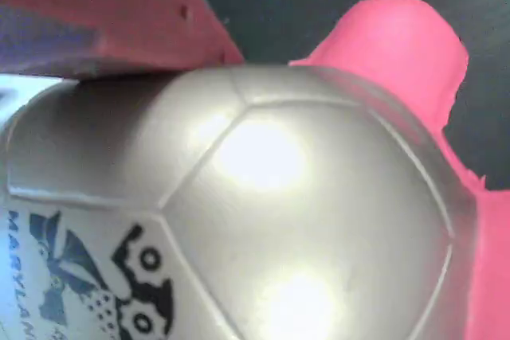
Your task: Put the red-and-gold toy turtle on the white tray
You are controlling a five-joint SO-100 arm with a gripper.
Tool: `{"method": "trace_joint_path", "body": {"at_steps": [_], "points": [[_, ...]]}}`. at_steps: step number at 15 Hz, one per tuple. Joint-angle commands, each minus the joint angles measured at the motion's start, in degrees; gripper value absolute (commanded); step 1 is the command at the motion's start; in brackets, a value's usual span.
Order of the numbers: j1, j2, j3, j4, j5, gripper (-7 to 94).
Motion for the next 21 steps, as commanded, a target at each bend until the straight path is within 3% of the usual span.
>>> {"method": "trace_joint_path", "body": {"at_steps": [1,6,21], "points": [[8.3,1.7,-6.7,0.9,-5.0,0],[14.7,-11.4,-17.1,2.5,-6.9,0],[17.8,-26.2,-24.3,2.6,-6.8,0]]}}
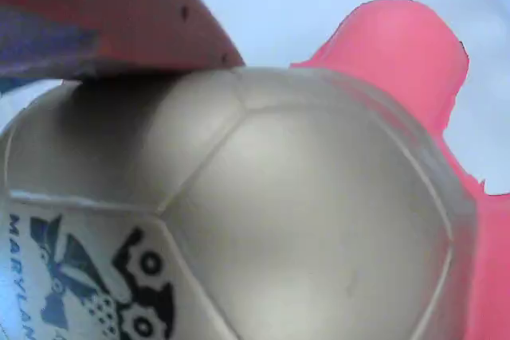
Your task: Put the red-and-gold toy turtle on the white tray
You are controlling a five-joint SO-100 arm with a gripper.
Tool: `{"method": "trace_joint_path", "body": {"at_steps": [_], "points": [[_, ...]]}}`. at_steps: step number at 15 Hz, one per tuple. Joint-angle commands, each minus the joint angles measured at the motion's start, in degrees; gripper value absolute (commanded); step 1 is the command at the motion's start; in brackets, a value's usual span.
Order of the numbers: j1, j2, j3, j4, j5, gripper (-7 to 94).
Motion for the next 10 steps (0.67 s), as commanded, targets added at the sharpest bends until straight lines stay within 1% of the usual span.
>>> {"method": "trace_joint_path", "body": {"at_steps": [1,2,3,4,5,6,10], "points": [[0.5,2.7,-3.7,0.5,0.4,1],[0.7,2.7,-3.7,0.5,0.0,7],[1.0,2.7,-3.6,0.5,-0.3,24],[1.1,2.7,-3.4,0.5,-0.9,45],[1.1,2.7,-3.3,0.5,-1.0,59],[1.1,2.7,-3.1,0.5,-1.1,62],[1.1,3.1,-2.1,0.5,-1.3,62]]}}
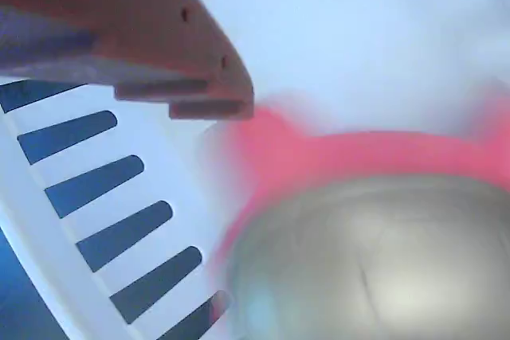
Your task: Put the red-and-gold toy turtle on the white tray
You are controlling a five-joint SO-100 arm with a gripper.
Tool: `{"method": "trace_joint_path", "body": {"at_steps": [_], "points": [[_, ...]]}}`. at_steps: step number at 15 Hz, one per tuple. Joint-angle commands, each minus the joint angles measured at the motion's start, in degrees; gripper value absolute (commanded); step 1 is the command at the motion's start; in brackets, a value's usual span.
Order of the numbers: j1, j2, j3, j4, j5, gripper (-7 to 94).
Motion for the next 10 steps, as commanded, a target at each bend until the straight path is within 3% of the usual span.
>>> {"method": "trace_joint_path", "body": {"at_steps": [1,4,6,9,10], "points": [[0.0,3.4,-1.7,0.5,-0.7,62],[-0.4,4.2,-1.0,0.5,-0.2,62],[-0.5,5.2,-0.9,0.5,0.0,48],[-0.5,6.4,-0.7,0.3,1.3,6],[-0.4,6.4,-0.7,0.3,1.4,0]]}}
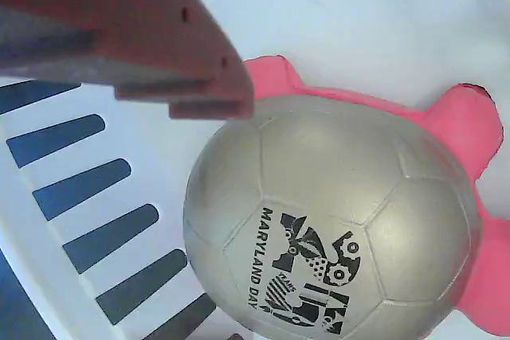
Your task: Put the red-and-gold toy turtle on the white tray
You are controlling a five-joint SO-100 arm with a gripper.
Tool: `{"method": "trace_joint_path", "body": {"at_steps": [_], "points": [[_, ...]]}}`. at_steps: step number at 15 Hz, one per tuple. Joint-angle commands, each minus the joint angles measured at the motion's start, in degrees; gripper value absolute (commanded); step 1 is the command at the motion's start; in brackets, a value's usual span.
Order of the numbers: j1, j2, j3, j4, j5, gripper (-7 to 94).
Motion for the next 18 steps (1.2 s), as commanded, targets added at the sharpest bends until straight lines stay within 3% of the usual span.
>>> {"method": "trace_joint_path", "body": {"at_steps": [1,4,9,14,18], "points": [[0.4,6.7,-0.4,0.3,-0.1,0],[-0.4,10.0,3.3,-2.1,-0.6,0],[-7.6,26.5,12.6,-18.5,4.0,0],[-24.6,51.4,36.9,-33.7,8.7,0],[-38.8,70.8,65.1,-46.2,7.6,0]]}}
